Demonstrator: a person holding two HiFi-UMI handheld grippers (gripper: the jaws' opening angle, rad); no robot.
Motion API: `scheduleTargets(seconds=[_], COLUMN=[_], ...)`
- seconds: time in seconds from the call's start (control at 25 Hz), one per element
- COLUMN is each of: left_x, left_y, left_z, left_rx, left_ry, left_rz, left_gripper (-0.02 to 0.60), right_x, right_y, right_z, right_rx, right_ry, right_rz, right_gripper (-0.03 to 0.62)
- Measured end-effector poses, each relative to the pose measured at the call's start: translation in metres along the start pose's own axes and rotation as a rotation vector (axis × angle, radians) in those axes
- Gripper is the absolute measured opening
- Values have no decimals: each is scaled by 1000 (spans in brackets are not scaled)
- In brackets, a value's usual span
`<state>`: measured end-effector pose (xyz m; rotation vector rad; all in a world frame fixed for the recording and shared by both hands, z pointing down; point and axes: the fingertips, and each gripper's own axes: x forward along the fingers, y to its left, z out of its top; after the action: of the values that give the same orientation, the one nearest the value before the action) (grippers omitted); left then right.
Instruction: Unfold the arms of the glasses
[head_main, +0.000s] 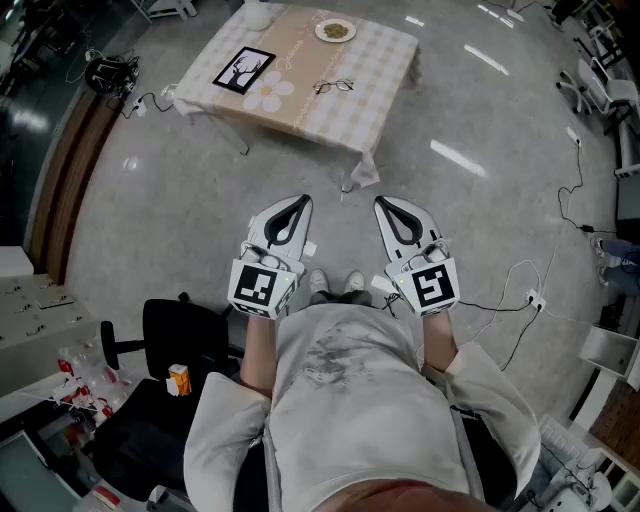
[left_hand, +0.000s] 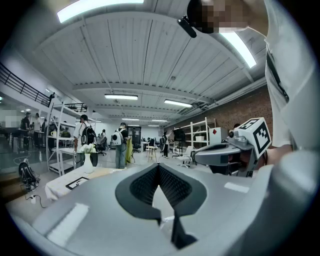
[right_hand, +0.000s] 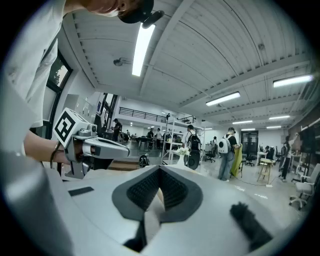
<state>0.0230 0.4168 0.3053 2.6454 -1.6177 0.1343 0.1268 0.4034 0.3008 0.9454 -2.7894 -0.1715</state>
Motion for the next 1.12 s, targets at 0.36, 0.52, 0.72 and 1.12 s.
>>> scheduleTargets(seconds=[0.36,0.52,0.72,1.12], left_x=[9,10,9,28], left_y=[-12,-18,-30,-29], left_z=[-2,-4,-5,-7], left_rx=[13,12,11,15], left_ry=[13,23,33,40], left_rz=[-15,-9,-1,-10], left_gripper=[9,9,9,9], right_x=[-2,-6,-15,-9], right_y=[-5,-9,-9,-27], right_z=[-3,-8,-10,-18], right_rx=[-20,-16,-21,-3], right_ry=[9,7,-2,4], right_rz=[3,-12,18,14], right_gripper=[15,15,15,15])
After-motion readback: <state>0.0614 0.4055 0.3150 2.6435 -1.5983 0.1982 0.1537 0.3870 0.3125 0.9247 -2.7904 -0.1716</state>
